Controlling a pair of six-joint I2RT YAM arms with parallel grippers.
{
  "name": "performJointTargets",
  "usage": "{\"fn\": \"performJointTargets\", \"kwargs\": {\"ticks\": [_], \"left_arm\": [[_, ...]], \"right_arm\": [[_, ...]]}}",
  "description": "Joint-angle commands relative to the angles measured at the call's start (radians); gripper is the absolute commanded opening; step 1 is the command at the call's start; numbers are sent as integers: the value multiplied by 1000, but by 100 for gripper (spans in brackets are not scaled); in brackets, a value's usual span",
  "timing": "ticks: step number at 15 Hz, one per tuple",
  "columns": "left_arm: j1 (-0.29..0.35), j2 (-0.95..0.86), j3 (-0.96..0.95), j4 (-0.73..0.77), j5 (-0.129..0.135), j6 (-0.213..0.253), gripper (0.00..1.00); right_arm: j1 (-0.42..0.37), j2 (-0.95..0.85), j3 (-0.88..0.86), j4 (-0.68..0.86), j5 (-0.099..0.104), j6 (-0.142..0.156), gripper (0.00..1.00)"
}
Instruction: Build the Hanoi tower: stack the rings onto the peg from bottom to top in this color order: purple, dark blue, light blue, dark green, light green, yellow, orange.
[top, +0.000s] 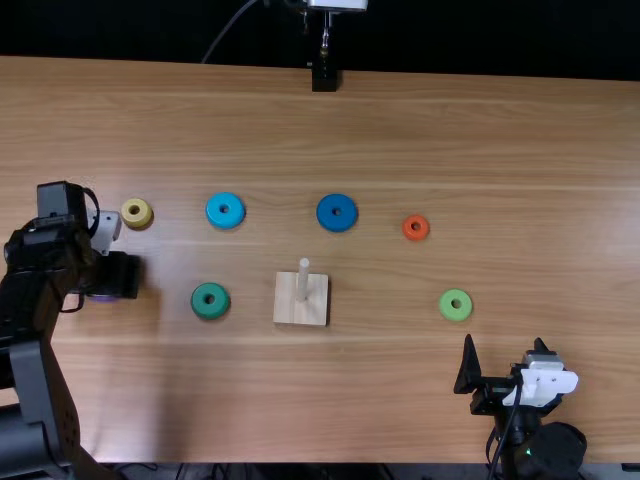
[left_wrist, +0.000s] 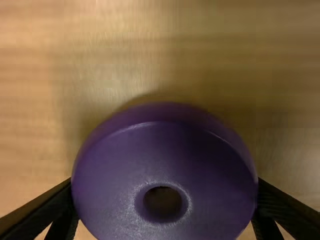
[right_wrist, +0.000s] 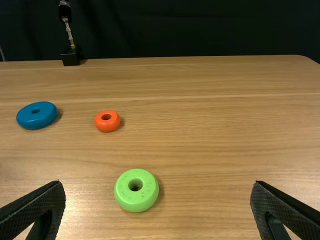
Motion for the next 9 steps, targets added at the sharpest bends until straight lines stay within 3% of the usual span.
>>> {"fn": "performJointTargets", "kwargs": {"ticks": [1, 5, 9], "left_arm": [[-4, 5, 8, 4, 45, 10, 0], [0, -70, 39, -27, 43, 7, 0], [-9, -159, 182, -324, 40, 10, 0]], "right_arm": [[-13, -13, -78, -36, 0, 2, 100], [-13, -13, -78, -36, 0, 2, 100], [-13, -13, -78, -36, 0, 2, 100]]}}
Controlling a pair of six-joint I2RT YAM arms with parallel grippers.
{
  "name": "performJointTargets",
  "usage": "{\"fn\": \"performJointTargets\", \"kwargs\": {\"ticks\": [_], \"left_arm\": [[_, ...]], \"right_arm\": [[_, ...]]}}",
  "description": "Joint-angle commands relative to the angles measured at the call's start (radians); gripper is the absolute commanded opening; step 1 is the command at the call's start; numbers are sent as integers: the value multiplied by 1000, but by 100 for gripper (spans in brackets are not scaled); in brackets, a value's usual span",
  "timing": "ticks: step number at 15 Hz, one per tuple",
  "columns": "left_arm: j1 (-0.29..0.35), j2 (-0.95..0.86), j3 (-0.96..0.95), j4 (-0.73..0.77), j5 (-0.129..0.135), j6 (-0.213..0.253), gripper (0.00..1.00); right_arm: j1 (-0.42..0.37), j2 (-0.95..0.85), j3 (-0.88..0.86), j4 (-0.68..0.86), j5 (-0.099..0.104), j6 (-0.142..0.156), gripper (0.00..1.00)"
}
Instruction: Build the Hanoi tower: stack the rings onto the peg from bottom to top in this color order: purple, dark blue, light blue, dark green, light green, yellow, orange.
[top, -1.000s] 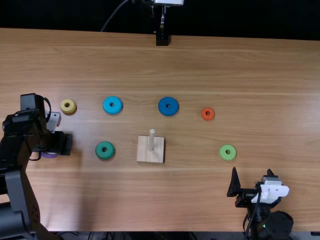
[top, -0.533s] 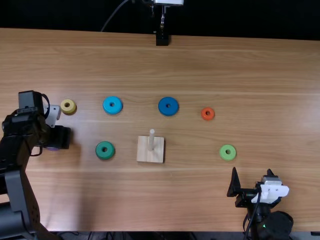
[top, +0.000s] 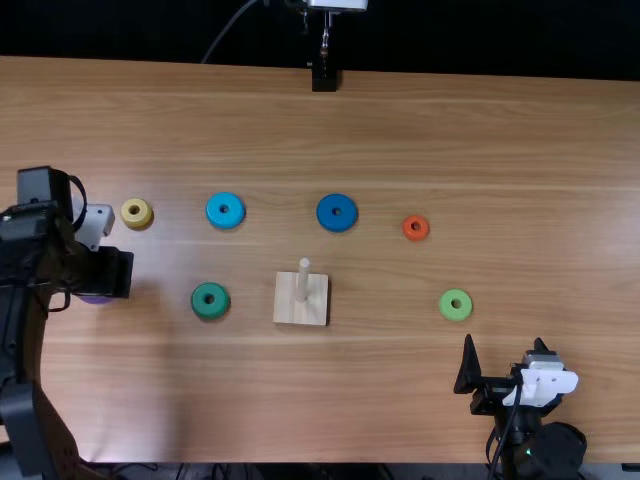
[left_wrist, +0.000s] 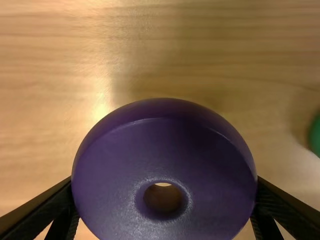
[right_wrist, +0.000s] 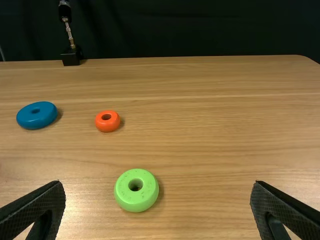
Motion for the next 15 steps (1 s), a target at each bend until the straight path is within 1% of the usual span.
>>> {"fn": "performJointTargets", "kwargs": {"ticks": [1, 3, 4, 6, 10, 11, 12, 13, 15], "left_arm": [[-11, -57, 69, -63, 5, 10, 0], [-16, -100, 127, -160, 9, 8, 0], [-36, -113, 156, -202, 14, 6, 0], [-110, -128, 215, -291, 16, 4, 0], [-261, -126, 342, -364, 16, -14, 0], [-308, -126, 380, -388, 16, -27, 0], [-349, -125, 406, -401, 16, -59, 0], [-390, -123, 428, -405, 14, -101, 0], [-464, -114, 455, -403, 14, -151, 0]], "right_arm": [[-13, -13, -78, -37, 0, 3, 100], [-13, -13, -78, -37, 0, 3, 100], [-13, -13, -78, -37, 0, 3, 100], [-13, -13, -78, -37, 0, 3, 100], [-13, -13, -78, -37, 0, 3, 100], [-13, -13, -78, -37, 0, 3, 100], [-13, -13, -78, -37, 0, 3, 100], [-13, -13, -78, -37, 0, 3, 100], [-13, -13, -78, -37, 0, 3, 100]]}}
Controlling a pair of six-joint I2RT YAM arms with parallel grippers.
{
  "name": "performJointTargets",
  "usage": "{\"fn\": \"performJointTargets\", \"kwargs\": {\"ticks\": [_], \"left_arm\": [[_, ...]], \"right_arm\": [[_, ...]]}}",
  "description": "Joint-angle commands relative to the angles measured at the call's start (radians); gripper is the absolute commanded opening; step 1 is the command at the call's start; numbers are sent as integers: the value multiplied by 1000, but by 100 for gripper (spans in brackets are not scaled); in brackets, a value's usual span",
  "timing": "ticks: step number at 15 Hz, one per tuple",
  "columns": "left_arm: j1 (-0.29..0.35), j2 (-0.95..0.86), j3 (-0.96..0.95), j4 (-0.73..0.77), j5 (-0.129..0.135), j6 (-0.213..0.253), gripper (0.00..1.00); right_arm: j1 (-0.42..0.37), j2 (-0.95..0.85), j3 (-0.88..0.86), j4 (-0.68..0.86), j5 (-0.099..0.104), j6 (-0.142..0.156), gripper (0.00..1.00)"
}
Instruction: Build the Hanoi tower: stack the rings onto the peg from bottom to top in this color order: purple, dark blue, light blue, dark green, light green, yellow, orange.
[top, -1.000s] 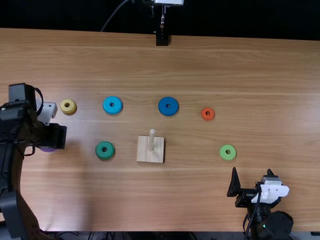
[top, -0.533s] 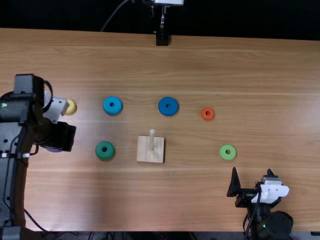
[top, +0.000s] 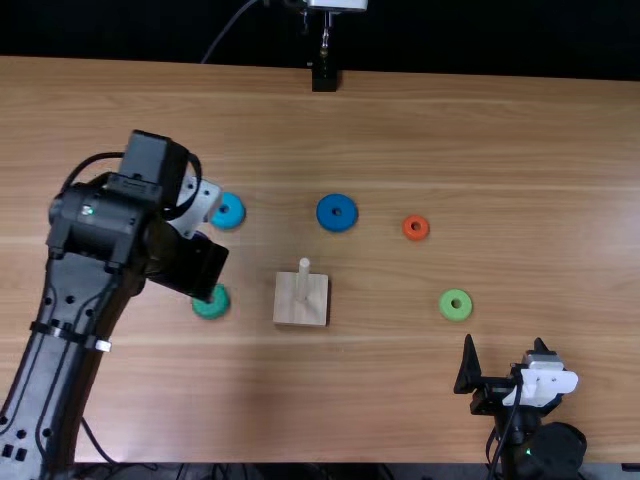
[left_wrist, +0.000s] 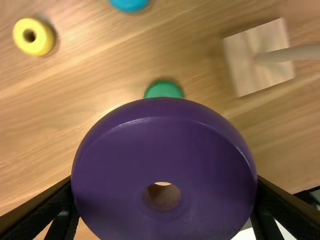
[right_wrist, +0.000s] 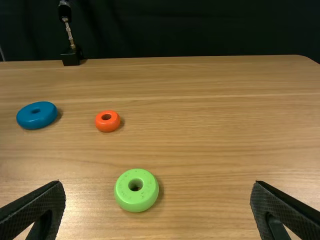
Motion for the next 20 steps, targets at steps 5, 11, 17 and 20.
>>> {"fn": "performJointTargets", "kwargs": {"ticks": [5, 11, 17, 20], "left_arm": [[-162, 77, 116, -2, 1, -122, 0], [-285, 196, 254, 0, -3, -199, 0], [-347, 248, 294, 0, -3, -207, 0], [-361, 281, 294, 2, -3, -207, 0]], "right_arm": [[-13, -13, -78, -36, 0, 2, 100], [-13, -13, -78, -36, 0, 2, 100], [-13, -13, -78, -36, 0, 2, 100], [-13, -13, -78, -36, 0, 2, 100]]}}
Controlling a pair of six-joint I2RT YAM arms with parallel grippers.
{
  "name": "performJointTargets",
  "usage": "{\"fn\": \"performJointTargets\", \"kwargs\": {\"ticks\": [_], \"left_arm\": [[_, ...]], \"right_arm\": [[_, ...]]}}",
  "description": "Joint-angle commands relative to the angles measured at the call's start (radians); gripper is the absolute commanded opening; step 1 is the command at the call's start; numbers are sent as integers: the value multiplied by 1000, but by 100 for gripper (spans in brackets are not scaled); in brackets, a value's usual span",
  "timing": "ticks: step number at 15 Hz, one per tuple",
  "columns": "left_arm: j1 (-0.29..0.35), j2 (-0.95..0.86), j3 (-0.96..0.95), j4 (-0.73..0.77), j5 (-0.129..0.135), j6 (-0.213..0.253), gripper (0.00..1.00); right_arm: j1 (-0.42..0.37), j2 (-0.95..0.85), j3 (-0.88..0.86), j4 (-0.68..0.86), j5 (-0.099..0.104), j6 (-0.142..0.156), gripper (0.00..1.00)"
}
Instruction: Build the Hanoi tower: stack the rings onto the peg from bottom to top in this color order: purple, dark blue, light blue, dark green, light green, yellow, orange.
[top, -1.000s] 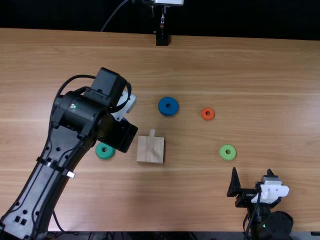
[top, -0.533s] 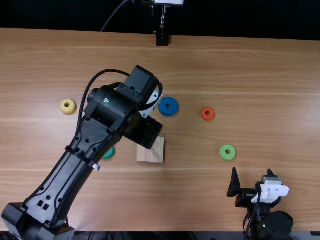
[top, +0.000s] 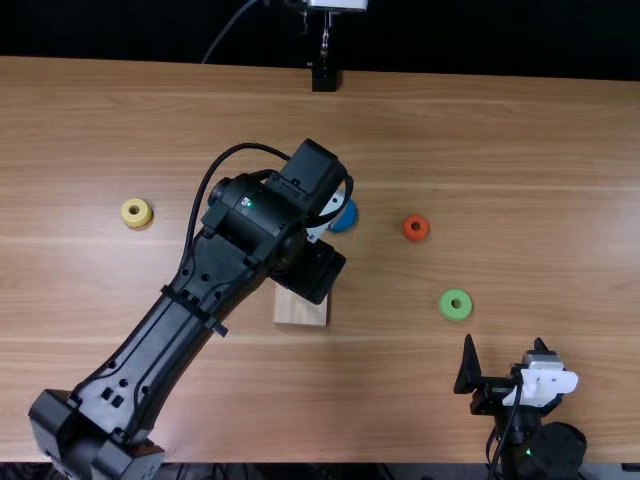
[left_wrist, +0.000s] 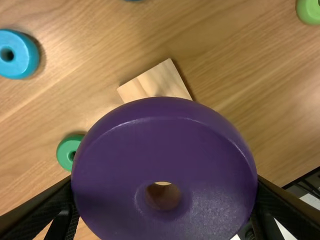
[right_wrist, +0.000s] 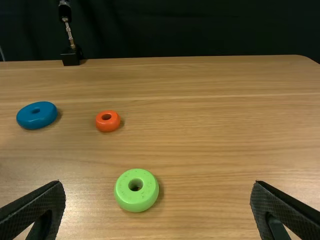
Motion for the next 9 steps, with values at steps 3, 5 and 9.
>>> {"fn": "performJointTargets", "kwargs": {"ticks": [3, 5, 9], "left_arm": [[-22, 33, 36, 13, 0, -12, 0], [-27, 39, 36, 14, 0, -12, 0], [-28, 59, 34, 14, 0, -9, 0]], "right_arm": [[-13, -13, -78, -37, 0, 2, 100], [-13, -13, -78, -37, 0, 2, 100], [-13, -13, -78, -37, 0, 2, 100]]}}
